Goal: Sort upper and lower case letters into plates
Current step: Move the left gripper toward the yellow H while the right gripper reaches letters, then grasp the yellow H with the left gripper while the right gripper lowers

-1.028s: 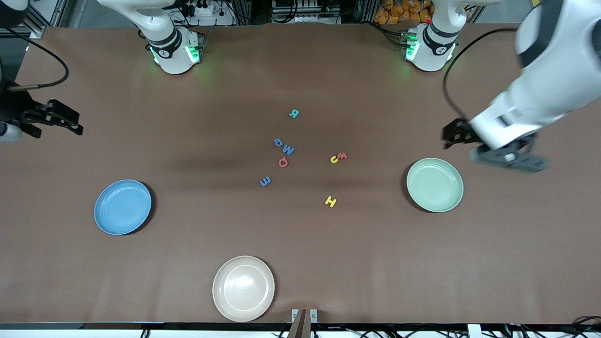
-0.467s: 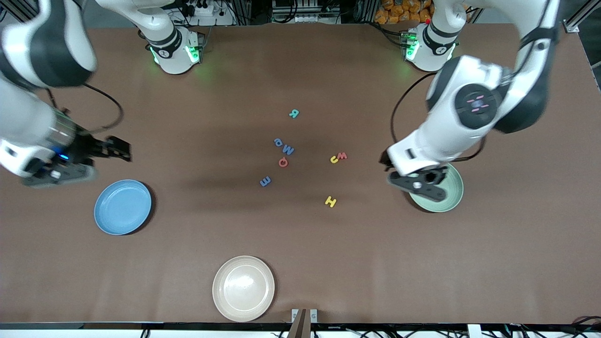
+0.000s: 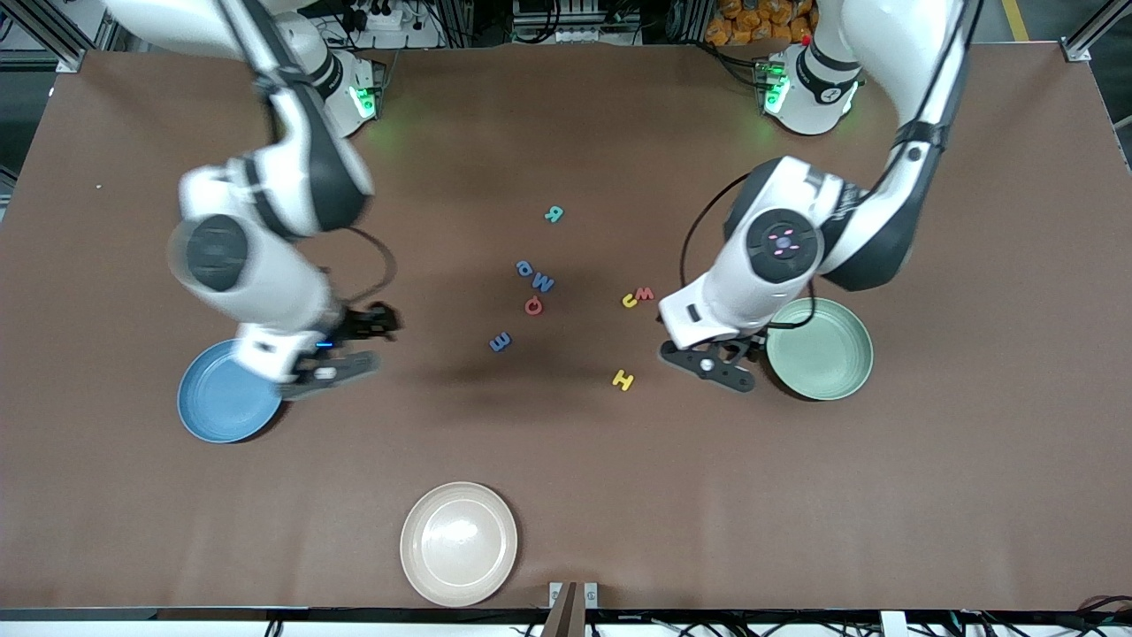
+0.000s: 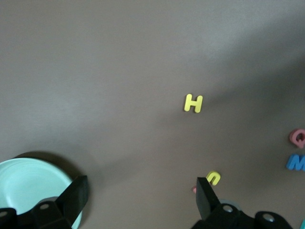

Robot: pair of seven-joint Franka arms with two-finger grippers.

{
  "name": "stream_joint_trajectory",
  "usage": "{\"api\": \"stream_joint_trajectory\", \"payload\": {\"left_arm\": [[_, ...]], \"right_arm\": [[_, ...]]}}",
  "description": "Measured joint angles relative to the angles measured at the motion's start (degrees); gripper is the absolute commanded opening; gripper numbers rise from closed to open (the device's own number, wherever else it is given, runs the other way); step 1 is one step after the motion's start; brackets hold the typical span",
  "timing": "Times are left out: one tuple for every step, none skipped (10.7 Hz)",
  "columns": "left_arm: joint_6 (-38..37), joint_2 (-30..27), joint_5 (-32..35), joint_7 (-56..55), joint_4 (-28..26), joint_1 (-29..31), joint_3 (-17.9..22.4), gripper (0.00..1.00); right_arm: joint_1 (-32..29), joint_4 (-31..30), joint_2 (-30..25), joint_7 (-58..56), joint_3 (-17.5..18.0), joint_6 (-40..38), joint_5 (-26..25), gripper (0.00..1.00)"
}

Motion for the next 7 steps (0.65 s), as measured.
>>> {"api": "stream_joint_trajectory", "payload": {"left_arm": [[1.08, 1.11, 0.07, -1.18, 0.01, -0.57, 0.01, 1.00], [2.43, 2.23, 0.08, -2.02, 0.01, -0.96, 0.03, 1.00], [3.76, 3.40, 0.08, -2.91, 0.01, -1.24, 0.03, 1.00], [4.80, 4.63, 0.08, -3.74, 0.01, -1.56, 0.03, 1.00], [5.88, 5.98, 0.08, -4.78, 0.01, -2.09, 0.07, 1.00], [7.40, 7.22, 0.08, -6.17, 0.02, -2.80, 0.13, 1.00], [9.12, 8.43, 0.09, -7.49, 0.03, -3.56, 0.18, 1.00]], "right_arm": [[2.27, 0.04, 1.91, 0.42, -0.02, 1.91, -0.03, 1.00], [3.55, 0.08, 3.45, 0.48, -0.05, 3.37, -0.03, 1.00], [4.22, 0.13, 4.57, 0.42, -0.03, 4.35, -0.06, 1.00], [4.90, 0.16, 5.37, 0.39, -0.04, 4.83, -0.09, 1.00], [5.66, 0.16, 5.97, 0.38, -0.04, 5.21, -0.10, 1.00], [6.17, 0.15, 6.36, 0.37, -0.04, 5.62, -0.12, 1.00], [6.36, 0.12, 6.71, 0.28, -0.04, 5.68, -0.13, 1.00]]}}
